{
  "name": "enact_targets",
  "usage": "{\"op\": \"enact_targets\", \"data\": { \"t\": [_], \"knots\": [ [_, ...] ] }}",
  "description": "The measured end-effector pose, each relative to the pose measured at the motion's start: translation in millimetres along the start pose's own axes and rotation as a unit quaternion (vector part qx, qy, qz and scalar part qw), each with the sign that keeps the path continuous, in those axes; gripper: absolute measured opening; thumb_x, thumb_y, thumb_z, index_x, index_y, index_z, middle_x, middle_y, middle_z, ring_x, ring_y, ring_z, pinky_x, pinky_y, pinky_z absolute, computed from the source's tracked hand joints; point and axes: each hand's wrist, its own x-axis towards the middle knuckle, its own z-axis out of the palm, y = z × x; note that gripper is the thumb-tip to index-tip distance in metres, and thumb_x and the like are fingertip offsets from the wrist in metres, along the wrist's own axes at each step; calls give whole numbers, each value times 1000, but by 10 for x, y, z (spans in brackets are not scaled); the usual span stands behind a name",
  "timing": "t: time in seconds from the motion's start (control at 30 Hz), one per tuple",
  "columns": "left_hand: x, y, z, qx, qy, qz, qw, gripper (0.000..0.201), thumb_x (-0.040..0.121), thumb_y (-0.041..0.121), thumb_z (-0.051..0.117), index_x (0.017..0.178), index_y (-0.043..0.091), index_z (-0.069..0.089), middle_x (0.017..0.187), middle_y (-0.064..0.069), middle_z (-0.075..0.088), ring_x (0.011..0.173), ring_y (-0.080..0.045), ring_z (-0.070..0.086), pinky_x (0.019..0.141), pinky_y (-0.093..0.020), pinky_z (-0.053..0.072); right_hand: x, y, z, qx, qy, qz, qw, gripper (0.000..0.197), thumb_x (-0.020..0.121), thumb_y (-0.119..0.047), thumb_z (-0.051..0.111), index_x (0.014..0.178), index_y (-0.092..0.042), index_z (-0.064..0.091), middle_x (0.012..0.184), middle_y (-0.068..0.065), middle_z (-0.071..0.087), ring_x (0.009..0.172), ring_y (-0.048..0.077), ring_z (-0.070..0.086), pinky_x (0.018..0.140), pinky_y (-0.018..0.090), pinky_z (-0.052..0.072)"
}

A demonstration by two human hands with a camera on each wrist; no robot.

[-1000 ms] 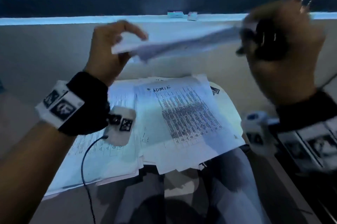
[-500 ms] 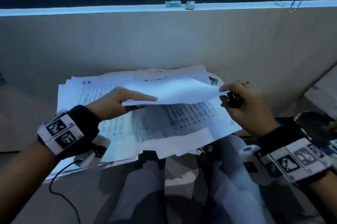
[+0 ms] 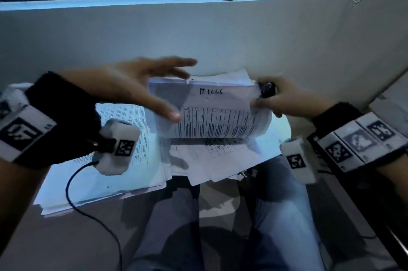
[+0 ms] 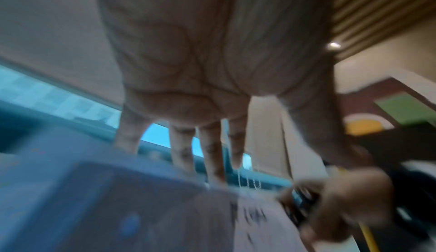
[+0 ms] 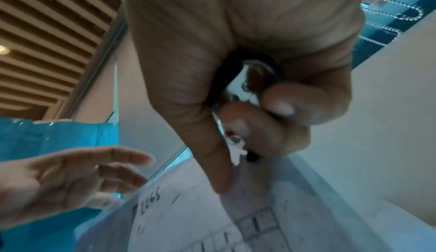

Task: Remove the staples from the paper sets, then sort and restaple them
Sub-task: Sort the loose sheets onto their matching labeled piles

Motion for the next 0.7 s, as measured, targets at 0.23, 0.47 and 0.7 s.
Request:
{"op": "enact_targets", "data": {
  "t": [0.23,0.47,0.7],
  "knots": [
    [777,241,566,187,148,-2,971,48,75,39,73,115,15,60,102,-7,63,95,-21,56,78,-25,40,223,-26,-82,15,-52,17,998,15,81,-1,66,89,6,55,59,4,43,38,7,37,35,18,28],
    [899,-9,670,-75,143,-11,987,32,67,31,63,80,1,63,75,-11,61,67,-14,53,64,-26,39,106,43,10,153,235,-10,960,24,87,-23,64,104,-16,49,85,6,56,44,5,58,40,14,43],
    [947,-238,792,-174,146,-16,974,24,90,20,59,81,-2,64,74,-12,56,68,-15,50,68,-30,39,-235,23,508,189,188,68,962,46,79,-35,71,102,-14,38,85,-8,49,76,4,50,72,25,44]
  ]
}}
